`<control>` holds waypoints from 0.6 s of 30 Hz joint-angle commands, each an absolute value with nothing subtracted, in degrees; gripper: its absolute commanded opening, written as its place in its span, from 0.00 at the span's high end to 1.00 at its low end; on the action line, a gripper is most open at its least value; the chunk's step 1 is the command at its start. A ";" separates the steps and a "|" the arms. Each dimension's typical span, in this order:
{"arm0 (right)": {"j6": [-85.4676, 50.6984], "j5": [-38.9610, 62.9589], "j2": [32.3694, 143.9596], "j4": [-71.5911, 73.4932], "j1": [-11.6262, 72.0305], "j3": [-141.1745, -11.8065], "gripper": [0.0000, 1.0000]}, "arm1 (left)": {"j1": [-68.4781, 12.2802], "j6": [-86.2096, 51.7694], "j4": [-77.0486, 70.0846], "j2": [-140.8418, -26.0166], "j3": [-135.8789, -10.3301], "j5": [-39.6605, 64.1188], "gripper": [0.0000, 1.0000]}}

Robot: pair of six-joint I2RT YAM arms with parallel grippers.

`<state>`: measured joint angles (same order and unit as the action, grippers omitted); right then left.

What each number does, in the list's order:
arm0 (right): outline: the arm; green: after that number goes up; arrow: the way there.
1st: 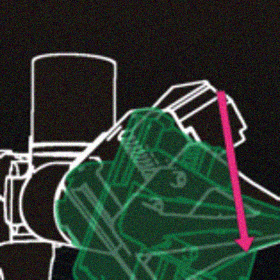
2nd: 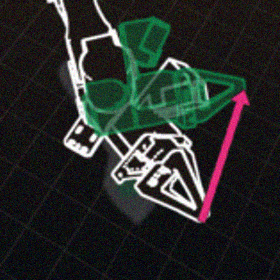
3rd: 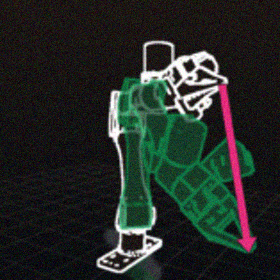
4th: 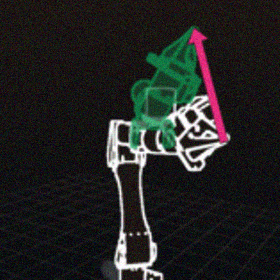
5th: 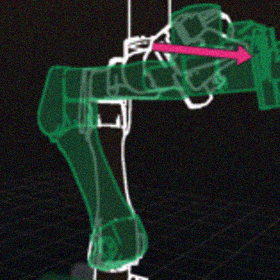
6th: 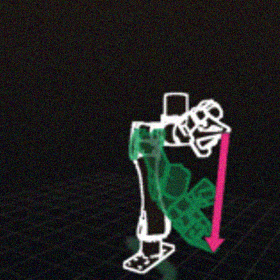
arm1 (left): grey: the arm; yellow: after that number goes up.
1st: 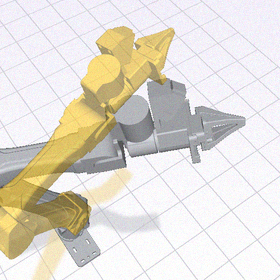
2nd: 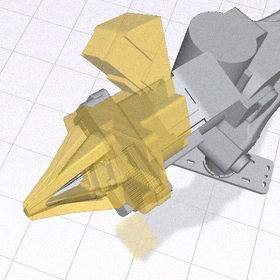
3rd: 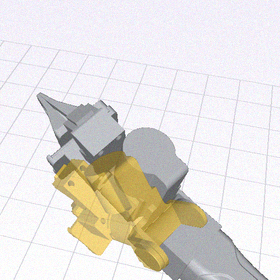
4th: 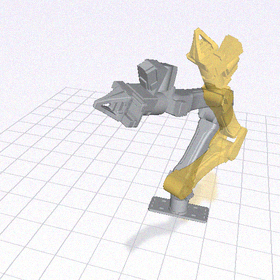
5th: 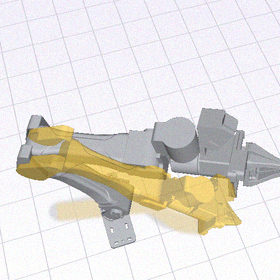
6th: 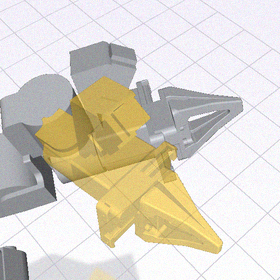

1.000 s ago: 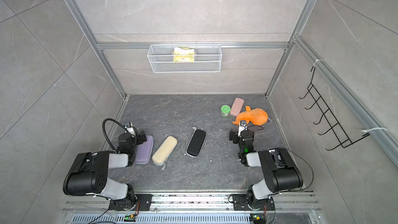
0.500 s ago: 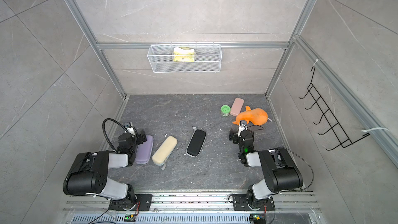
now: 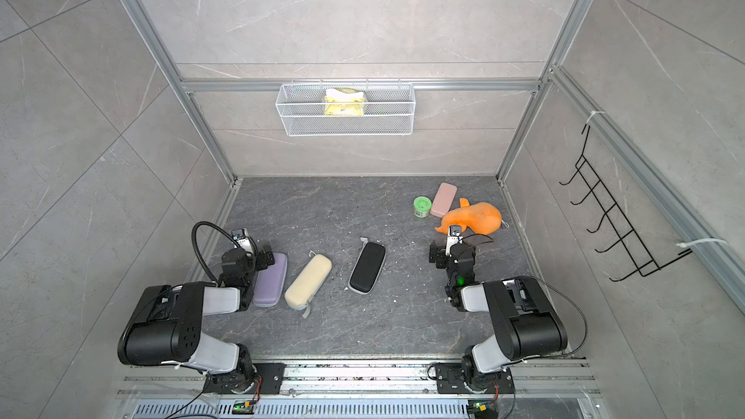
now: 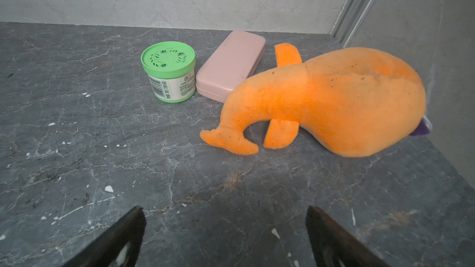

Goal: Put umbrellas into zippered umbrella sleeves
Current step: Reset both arms

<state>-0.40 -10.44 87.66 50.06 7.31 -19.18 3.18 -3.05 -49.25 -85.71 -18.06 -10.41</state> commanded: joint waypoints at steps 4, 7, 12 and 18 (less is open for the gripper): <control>-0.31 -10.63 87.01 51.59 7.47 -19.94 0.00 | 3.08 -3.66 -51.06 -85.69 -19.16 -11.27 0.00; -0.31 -10.66 87.01 51.53 7.47 -19.95 0.00 | 1.75 -0.58 -50.19 -86.25 -20.15 -9.33 0.00; -0.33 -10.61 87.01 51.59 7.47 -19.99 0.00 | 1.36 -0.57 -49.46 -85.89 -20.12 -8.32 0.00; -0.30 -10.69 87.01 51.59 7.53 -19.95 0.00 | 1.36 -0.54 -49.31 -86.04 -20.29 -8.26 0.00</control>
